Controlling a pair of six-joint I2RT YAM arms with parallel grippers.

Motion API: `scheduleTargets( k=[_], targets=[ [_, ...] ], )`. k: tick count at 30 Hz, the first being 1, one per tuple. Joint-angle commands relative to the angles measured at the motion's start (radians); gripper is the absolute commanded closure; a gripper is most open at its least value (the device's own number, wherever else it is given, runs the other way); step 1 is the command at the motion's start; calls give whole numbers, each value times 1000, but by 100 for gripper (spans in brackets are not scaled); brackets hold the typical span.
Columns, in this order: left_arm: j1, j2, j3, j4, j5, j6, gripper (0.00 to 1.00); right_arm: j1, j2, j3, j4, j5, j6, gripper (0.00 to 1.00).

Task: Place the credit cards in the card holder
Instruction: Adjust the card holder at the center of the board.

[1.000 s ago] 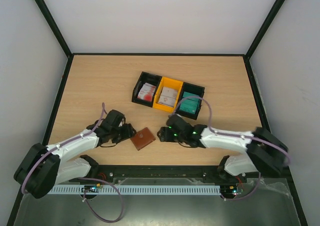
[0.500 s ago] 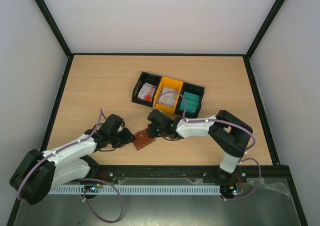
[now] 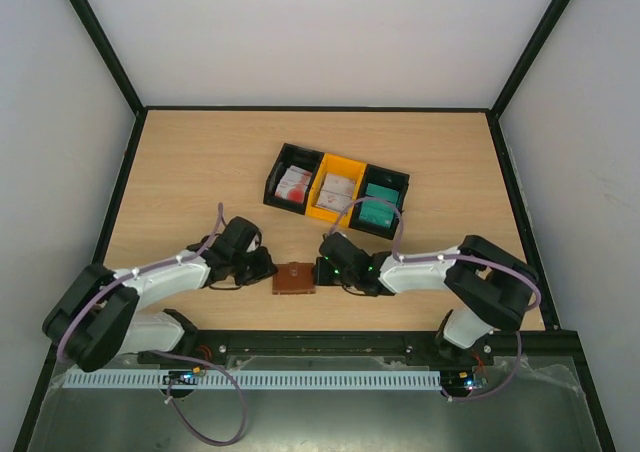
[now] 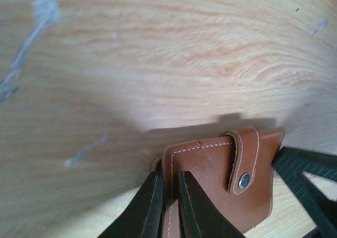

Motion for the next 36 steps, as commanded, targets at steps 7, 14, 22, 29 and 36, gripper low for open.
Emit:
scheduleTargets(
  k=[7,14,22,29,36],
  targets=[
    [-8,205,162,114,32,78,90,22,-209,-230,45,-25,205,98],
    [-7,201,260,-6,-96,131,82,21,-307,-57,-278,189,-11,72],
    [-8,20,93,-1,-129,14,48,22,-60,133,-321,188,-202,59],
    [-12,-166,-47,6,-89,-97,40,24,33,119,-264,85,-196,74],
    [-30,-306,-110,-13,-88,-192,39,119,-15,31,-183,53,29,77]
  ],
)
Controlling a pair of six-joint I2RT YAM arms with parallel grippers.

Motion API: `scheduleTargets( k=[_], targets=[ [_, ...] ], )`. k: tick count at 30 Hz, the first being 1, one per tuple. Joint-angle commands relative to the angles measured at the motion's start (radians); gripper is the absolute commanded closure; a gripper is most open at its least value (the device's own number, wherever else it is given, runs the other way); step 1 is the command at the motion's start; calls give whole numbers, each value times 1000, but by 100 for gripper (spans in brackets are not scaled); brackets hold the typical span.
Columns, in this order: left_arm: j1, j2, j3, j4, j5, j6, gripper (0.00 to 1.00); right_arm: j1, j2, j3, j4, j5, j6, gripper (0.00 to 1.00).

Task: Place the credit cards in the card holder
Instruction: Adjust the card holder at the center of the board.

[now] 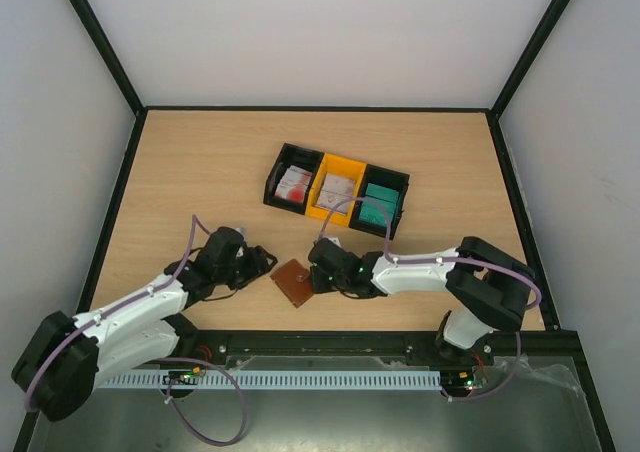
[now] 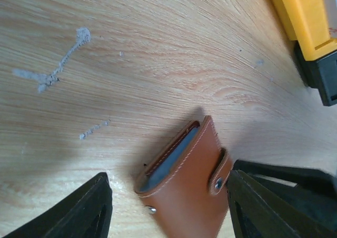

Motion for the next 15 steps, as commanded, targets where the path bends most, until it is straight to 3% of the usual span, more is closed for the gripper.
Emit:
scheduleTargets(
  k=[1,6,15],
  targets=[
    [-19,-66,-37,-22,9,-87,38,100,-5,-53,33,-7,197,76],
    [-51,-106,-78,-17,-9,-129,38,195,37,-55,75,73,363,72],
    [-115,-183,-124,-86,-74,-182,37,203,-8,24,-60,192,316,68]
  ],
)
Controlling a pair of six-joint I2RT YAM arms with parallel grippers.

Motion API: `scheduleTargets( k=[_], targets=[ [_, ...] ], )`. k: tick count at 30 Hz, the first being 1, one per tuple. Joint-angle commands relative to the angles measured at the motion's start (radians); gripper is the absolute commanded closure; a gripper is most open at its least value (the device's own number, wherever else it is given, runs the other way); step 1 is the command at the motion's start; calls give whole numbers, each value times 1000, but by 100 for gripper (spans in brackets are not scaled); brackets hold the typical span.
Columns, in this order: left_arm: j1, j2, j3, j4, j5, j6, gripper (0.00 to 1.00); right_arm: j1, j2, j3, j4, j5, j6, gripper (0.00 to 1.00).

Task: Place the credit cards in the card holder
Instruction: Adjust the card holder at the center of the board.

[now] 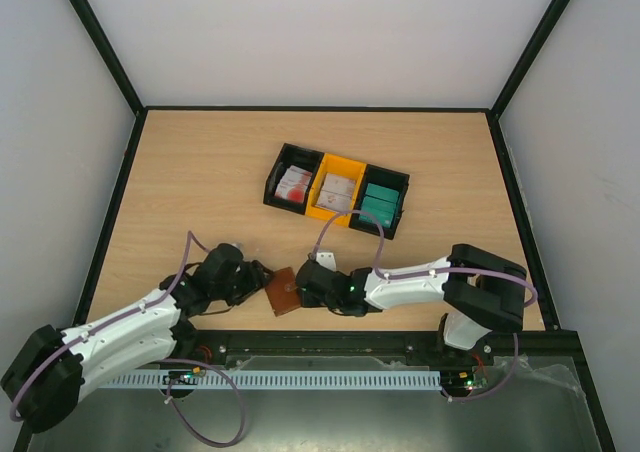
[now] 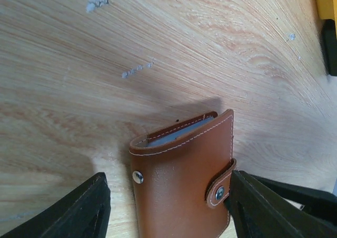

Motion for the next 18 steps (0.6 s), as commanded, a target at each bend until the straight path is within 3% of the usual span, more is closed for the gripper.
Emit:
scheduleTargets(
  k=[1,6,12,18],
  targets=[
    [-30,-44,-30,-25,-24,-43,37,5,-24,38,-112,84,-16,67],
    [-65,-39,-47,-2,17,-56,37,7,-47,80,-104,21,-114,63],
    [-87,-36,-59,-12,22,-64,38,7,7,157,-134,55,-141,59],
    [-93,-36,-80,13,24,-74,41,7,127,200,-185,127,-118,70]
  ],
)
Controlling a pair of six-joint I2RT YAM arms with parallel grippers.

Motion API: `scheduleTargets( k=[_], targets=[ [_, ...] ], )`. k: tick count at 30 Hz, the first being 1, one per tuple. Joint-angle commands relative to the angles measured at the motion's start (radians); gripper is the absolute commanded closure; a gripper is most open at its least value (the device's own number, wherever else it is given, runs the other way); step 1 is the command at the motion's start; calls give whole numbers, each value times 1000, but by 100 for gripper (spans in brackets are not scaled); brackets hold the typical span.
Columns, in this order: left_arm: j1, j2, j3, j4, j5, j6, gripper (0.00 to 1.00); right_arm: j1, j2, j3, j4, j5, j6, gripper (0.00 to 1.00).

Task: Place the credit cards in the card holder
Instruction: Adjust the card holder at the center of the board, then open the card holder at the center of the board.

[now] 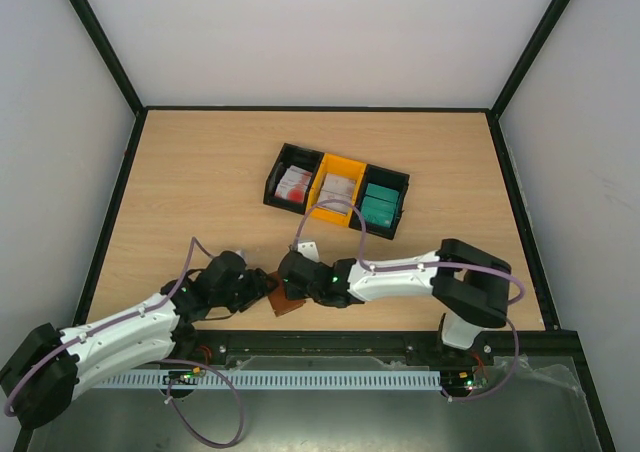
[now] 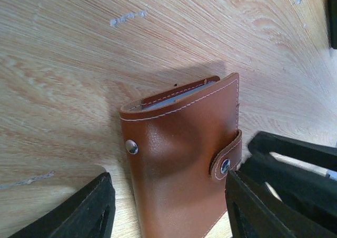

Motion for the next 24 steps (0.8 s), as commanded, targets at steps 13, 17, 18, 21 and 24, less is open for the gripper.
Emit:
scheduleTargets(
  k=[13,17,18,21,24],
  targets=[
    [-10,38,-83,113,33,-24,43,-34,85,-231,231,-104,191,79],
    [-13,47,-102,192,39,-23,43,-77,67,-310,372,-208,217,79],
    [-13,51,-110,227,39,-22,43,-84,65,-320,402,-238,220,79],
    [-14,68,-120,353,67,-6,44,-97,62,-346,480,-288,230,79],
    [-21,88,-87,412,90,51,48,-105,43,-365,530,-313,237,79]
  ],
)
